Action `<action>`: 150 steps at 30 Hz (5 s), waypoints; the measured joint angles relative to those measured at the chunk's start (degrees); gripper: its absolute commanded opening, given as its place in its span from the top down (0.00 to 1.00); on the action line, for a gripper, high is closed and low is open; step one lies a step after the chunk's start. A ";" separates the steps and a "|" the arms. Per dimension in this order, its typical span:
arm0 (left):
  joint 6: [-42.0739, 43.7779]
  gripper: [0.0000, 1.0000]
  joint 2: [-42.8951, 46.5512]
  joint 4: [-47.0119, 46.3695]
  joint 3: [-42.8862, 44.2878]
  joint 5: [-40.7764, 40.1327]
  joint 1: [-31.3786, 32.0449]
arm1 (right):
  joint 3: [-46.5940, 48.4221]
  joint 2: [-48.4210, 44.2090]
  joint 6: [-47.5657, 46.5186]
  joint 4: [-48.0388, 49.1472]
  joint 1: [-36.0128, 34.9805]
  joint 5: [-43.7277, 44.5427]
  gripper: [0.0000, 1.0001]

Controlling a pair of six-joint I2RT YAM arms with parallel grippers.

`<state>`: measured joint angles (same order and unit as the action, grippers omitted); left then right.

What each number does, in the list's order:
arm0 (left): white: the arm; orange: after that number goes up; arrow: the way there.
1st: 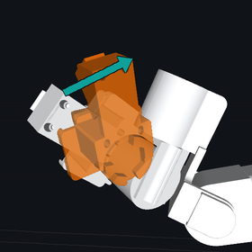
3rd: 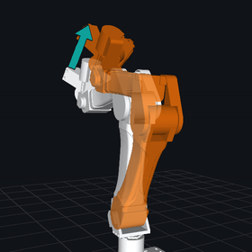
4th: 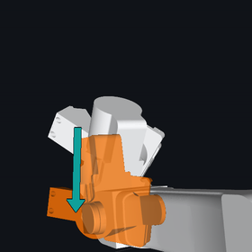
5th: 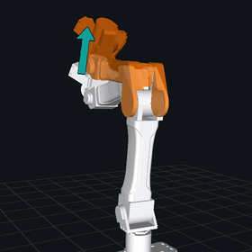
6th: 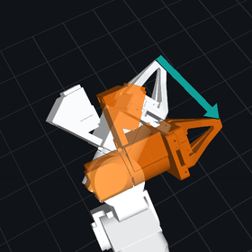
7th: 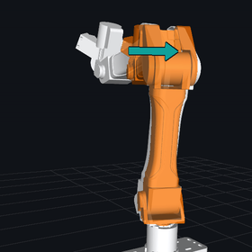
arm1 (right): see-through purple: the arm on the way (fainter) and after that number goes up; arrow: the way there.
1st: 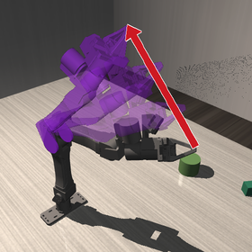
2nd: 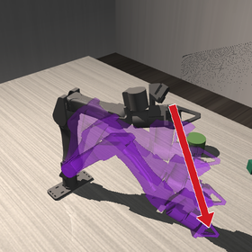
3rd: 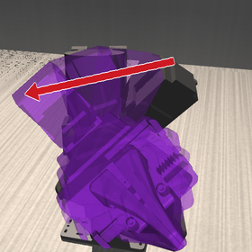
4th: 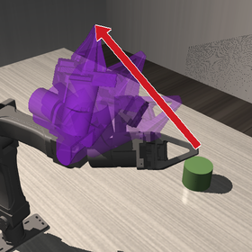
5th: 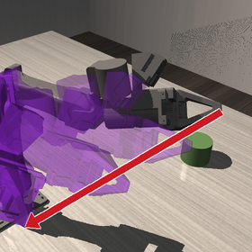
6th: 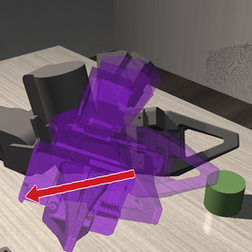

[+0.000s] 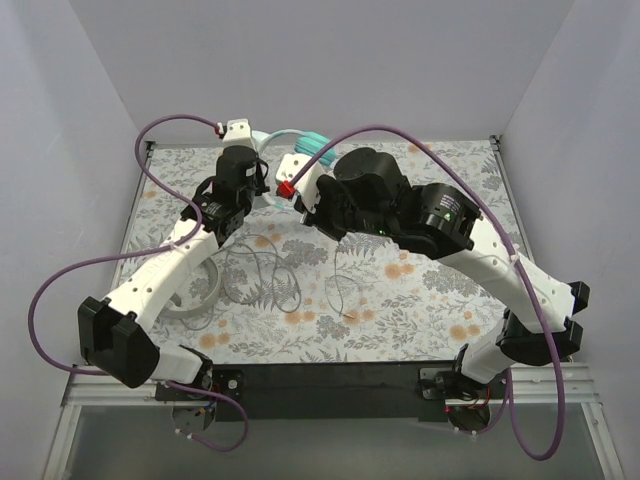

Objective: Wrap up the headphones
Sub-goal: Wrap the headphone cable with the right arm

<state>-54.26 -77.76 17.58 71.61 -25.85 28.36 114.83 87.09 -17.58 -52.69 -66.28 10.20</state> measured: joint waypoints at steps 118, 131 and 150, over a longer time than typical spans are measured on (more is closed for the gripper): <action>-18.05 1.00 3.04 24.52 14.10 -1.99 -2.36 | -75.97 -10.34 33.97 75.25 14.75 -4.46 0.85; -24.04 1.00 2.89 21.31 5.03 10.19 -13.84 | -76.02 -9.62 37.00 75.54 10.01 1.46 0.54; -25.24 1.00 5.53 18.25 5.22 13.29 -14.01 | -76.04 -12.41 35.36 85.09 9.90 -3.96 0.41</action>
<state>-79.50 -72.23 35.83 76.84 -12.56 14.35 38.79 74.67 17.78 32.40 -56.38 6.24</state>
